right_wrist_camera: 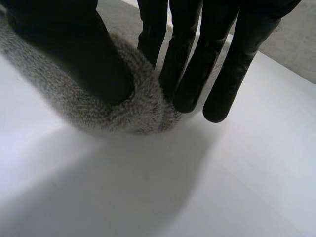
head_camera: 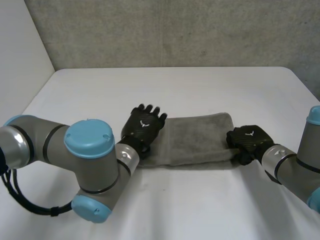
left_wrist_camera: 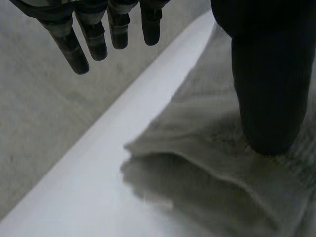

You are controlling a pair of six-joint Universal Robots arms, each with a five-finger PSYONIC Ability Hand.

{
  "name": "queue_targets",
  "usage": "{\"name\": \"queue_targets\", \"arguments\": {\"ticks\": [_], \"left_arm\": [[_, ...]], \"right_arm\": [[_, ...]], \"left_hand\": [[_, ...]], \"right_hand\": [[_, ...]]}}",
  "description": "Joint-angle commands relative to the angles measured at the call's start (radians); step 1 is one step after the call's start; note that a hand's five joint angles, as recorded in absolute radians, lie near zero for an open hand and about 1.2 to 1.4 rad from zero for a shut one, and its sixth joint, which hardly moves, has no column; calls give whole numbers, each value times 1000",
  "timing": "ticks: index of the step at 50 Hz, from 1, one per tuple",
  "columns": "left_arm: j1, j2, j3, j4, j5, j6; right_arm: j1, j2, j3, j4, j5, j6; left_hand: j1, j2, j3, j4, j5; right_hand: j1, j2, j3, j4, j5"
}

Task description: Fold the towel.

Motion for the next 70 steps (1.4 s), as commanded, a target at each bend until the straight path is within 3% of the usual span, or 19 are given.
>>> {"name": "queue_targets", "arguments": {"ticks": [1, 5, 10, 12, 15, 23, 24, 25, 26, 27, 28, 31, 37, 39, 42, 47, 53, 64, 70], "left_arm": [[39, 55, -80, -22, -53, 1], [63, 109, -121, -22, -73, 1], [120, 192, -162, -21, -78, -10], [154, 230, -179, -22, -79, -13], [184, 258, -196, -22, -78, -13], [232, 290, -214, -42, -73, -16], [232, 290, -214, -42, -73, -16], [234, 290, -213, -45, -72, -16], [232, 290, -210, -47, -70, -16], [232, 290, -209, -47, -70, -16], [227, 290, -202, -46, -70, -19], [221, 289, -182, -42, -67, -42], [197, 285, -99, -49, -67, -131], [168, 272, -47, -50, -67, -203], [133, 247, -4, -61, -55, -262], [71, 186, 47, -101, -13, -347], [51, 65, 99, -151, 8, -416], [71, -47, 110, -214, -3, -412], [83, -44, 96, -269, -3, -408]], "right_arm": [[1, -40, -48, -3, 14, -28], [12, -76, -95, -2, 18, -60], [172, -73, -227, 7, 45, -95], [332, -16, -326, 13, 63, -120], [456, 53, -399, 26, 51, -179], [630, 240, -450, 26, 60, -354], [630, 240, -450, 26, 60, -355], [635, 252, -453, 24, 70, -376], [633, 249, -454, 20, 86, -376], [633, 249, -454, 20, 87, -376], [633, 234, -453, 20, 111, -358], [623, 156, -447, 20, 162, -259], [527, 33, -397, 26, 162, -5], [466, -28, -358, 27, 128, 177], [397, -53, -333, 32, 79, 320], [311, -39, -328, 73, -22, 444], [274, 94, -383, 101, -58, 458], [271, 265, -480, 171, -55, 415], [264, 262, -496, 201, 27, 285]], "left_hand": [[8, 11, 7, 9, -26], [8, 11, 7, 9, -26], [8, 11, 7, 9, -26], [8, 11, 7, 9, -26], [8, 11, 7, 9, -26], [8, 11, 7, 9, -26], [8, 11, 7, 9, -26], [8, 11, 7, 9, -26], [8, 11, 7, 9, -26], [8, 11, 7, 9, -26], [8, 11, 7, 9, -26], [8, 11, 7, 9, -26], [8, 11, 7, 9, -26], [8, 11, 7, 9, -26], [8, 11, 7, 9, -26], [8, 11, 7, 9, -26], [8, 11, 7, 9, -26], [8, 11, 7, 9, -26], [8, 11, 7, 9, -26]], "right_hand": [[490, 251, 247, 246, 285], [490, 251, 247, 246, 285], [490, 251, 247, 246, 285], [490, 251, 247, 246, 285], [490, 251, 247, 246, 285], [490, 251, 247, 246, 285], [490, 251, 247, 246, 285], [288, 48, 45, 44, 83], [-287, -526, -530, -531, -492], [-292, -532, -536, -537, -498], [-694, -933, -937, -938, -899], [-731, -971, -974, -976, -937], [-731, -971, -974, -976, -937], [-731, -971, -974, -976, -937], [-731, -971, -974, -976, -937], [-731, -971, -974, -976, -937], [-731, -971, -974, -976, -937], [-731, -971, -974, -976, -937], [-731, -971, -974, -976, -937]]}}
